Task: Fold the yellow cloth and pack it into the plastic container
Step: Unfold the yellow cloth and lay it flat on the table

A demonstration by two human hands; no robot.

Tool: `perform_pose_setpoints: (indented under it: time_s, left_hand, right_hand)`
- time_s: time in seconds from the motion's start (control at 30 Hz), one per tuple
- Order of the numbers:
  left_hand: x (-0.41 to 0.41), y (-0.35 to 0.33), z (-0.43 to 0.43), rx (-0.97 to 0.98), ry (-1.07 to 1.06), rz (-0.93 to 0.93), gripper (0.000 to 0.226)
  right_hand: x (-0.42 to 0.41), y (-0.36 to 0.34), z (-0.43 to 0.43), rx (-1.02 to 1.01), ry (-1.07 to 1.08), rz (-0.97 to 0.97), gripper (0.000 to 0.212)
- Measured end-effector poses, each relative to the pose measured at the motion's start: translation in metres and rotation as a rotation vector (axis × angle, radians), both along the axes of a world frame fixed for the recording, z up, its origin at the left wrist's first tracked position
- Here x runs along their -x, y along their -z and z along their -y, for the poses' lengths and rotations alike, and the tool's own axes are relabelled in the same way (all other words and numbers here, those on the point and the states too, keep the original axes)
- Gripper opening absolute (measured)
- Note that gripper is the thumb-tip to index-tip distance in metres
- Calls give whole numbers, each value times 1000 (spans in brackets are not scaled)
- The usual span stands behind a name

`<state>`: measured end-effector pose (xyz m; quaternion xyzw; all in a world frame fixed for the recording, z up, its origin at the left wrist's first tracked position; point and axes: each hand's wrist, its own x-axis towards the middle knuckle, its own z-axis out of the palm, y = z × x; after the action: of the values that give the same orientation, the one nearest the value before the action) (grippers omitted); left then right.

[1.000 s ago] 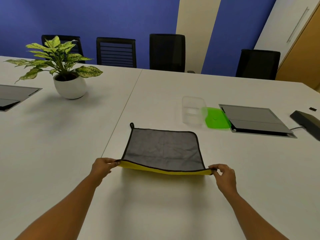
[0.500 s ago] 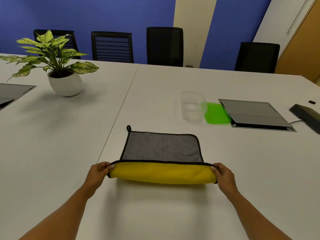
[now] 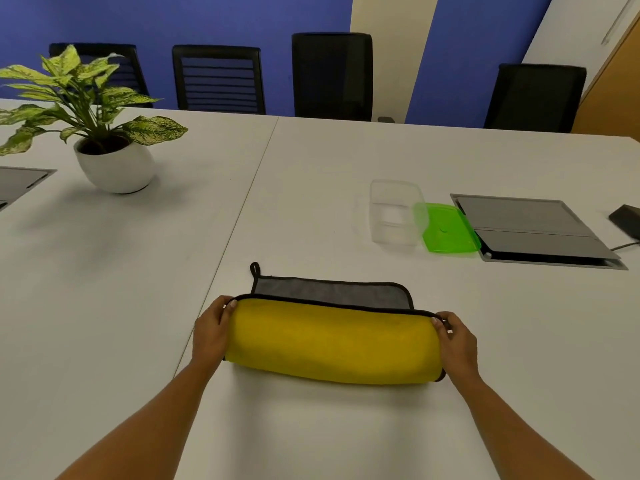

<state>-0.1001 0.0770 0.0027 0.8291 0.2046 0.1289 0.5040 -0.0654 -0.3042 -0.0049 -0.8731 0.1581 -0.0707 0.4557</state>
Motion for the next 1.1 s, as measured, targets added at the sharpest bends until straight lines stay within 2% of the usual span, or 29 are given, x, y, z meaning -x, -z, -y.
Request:
perform_pose_setpoints:
  time_s: [0.17, 0.57, 0.83, 1.1]
  left_hand:
    - [-45, 18, 0, -162, -6, -17, 26]
    - [-106, 61, -5, -284, -4, -167, 33]
    - [-113, 80, -8, -338, -17, -252, 33]
    - [-120, 86, -8, -309, -27, -254, 32]
  right_hand:
    - [-38, 15, -7, 65, 40, -1, 25]
    - [-101, 52, -15, 173, 28, -58, 24]
    - [-117, 71, -19, 225, -8, -82, 23]
    - [-128, 79, -22, 278, 21, -94, 24]
